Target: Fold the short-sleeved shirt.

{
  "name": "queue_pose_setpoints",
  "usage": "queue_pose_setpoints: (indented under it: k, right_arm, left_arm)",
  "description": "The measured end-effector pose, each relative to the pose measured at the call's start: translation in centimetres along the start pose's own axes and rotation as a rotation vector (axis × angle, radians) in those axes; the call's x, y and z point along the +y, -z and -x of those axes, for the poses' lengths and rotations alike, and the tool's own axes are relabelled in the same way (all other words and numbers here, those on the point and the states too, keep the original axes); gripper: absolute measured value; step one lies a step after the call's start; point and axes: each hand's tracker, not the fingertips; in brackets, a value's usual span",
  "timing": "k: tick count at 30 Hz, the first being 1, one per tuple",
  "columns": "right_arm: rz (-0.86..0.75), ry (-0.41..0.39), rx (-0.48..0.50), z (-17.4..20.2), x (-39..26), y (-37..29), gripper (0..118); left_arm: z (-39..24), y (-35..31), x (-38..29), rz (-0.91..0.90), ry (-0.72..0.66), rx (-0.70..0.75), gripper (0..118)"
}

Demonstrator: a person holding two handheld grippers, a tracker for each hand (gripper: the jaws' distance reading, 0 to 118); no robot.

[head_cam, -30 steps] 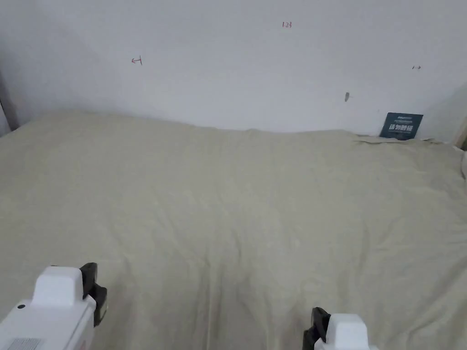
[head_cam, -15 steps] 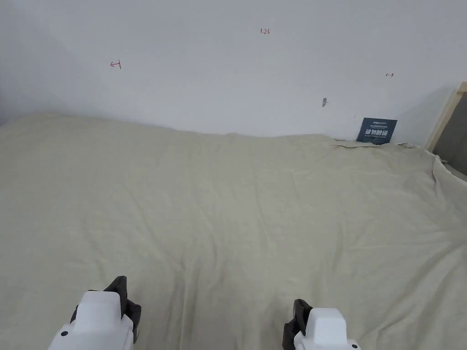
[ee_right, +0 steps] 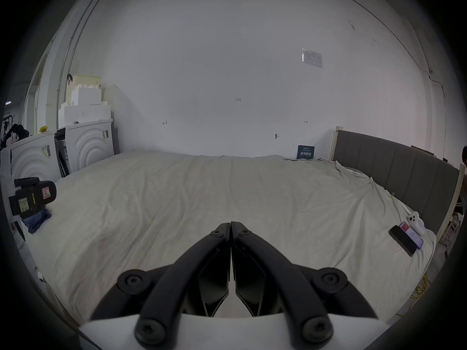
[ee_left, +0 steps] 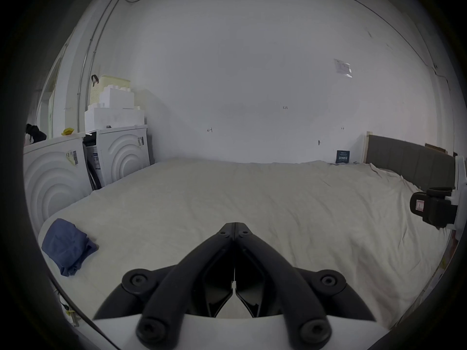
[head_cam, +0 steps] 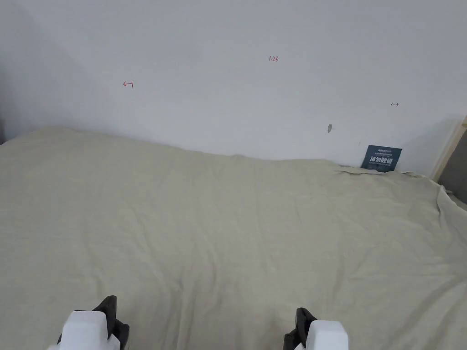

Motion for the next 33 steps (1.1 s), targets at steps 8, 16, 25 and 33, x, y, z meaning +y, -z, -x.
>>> queue_pose_setpoints:
  k: [8,16,25,33]
  right_arm:
    - [-0.02,0.029,-0.006,-0.3,0.2,0.3,1]
    - [-0.025,0.047,-0.029,-0.9,0.7,0.3,1]
    - [-0.081,0.033,-0.023,-0.5,1.4,0.2,1]
    - [-0.088,0.051,-0.039,-0.6,1.3,0.4,1]
  left_arm:
    - [-0.1,0.1,1.5,-0.041,0.009,-0.003,0]
    - [0.1,0.1,2.7,-0.082,0.041,-0.002,0]
    - [0.3,-0.1,2.7,-0.126,0.043,-0.009,0]
    - [0.6,0.5,3.1,-0.126,0.038,-0.012,2]
